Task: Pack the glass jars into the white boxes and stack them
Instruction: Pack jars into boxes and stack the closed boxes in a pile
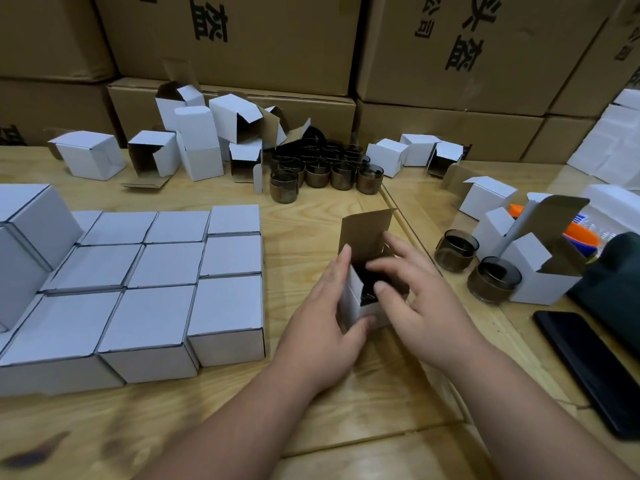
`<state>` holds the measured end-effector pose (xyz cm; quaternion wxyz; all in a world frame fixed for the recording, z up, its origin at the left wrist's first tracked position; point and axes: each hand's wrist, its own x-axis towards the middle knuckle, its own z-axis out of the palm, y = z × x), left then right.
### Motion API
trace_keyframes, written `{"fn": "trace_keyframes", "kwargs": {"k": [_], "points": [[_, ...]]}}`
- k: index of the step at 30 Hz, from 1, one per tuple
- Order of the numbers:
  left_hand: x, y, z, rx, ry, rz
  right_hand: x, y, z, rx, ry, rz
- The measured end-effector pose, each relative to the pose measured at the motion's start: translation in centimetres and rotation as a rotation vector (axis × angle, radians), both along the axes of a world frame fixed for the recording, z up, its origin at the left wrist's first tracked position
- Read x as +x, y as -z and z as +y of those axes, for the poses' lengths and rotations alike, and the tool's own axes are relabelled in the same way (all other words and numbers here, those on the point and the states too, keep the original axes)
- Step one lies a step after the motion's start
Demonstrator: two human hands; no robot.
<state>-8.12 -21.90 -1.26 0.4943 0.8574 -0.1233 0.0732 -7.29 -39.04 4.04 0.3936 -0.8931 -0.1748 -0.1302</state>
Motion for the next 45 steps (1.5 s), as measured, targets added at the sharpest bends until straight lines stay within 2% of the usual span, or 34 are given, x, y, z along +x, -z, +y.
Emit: {"fn": "trace_keyframes", "kwargs": {"k": [3, 5, 7, 9, 12, 17, 22, 26, 31, 36, 41, 45], "points": [[0.1, 0.4, 0.0, 0.043, 0.019, -0.022, 1.0, 0.1, 0.1, 0.549, 0.125, 0.028], [0.1, 0.6, -0.1, 0.029, 0.025, -0.023, 2.2, 0.4, -0.2, 0.670, 0.203, 0.171], [0.1, 0.7, -0.2, 0.013, 0.017, -0.026, 2.9, 1.0, -0.6, 0.713, 0.136, 0.346], [-0.1, 0.6, -0.2, 0.003, 0.008, -0.043, 3.1, 1.8, -0.9, 0.721, 0.057, 0.448], [-0.1, 0.4, -0.1, -0.032, -0.008, -0.097, 3.0, 2.3, -0.7, 0.712, 0.003, 0.455], [-0.1, 0.5, -0.1, -0.033, -0.011, -0.141, 2.8, 2.1, 0.0, 0.657, 0.021, 0.356], [0.2, 0.5, 0.0, -0.128, -0.037, -0.112, 1.6, 1.9, 0.0, 0.621, -0.102, 0.218], [0.2, 0.2, -0.1, -0.192, -0.042, -0.120, 1.4, 2.6, 0.5, 0.641, -0.039, 0.191], [0.1, 0.3, -0.2, -0.328, -0.093, -0.001, 1.7, 3.0, 0.7, 0.598, 0.078, 0.127], [-0.1, 0.0, -0.2, -0.328, -0.097, -0.027, 1.5, 3.8, 0.8, 0.538, 0.086, 0.058], [0.1, 0.4, -0.2, -0.217, -0.109, -0.114, 1.0, 4.3, 0.8, 0.476, 0.046, -0.002], [-0.1, 0.0, -0.4, -0.219, -0.108, -0.058, 1.0, 4.8, 0.6, 0.472, 0.021, 0.044]]}}
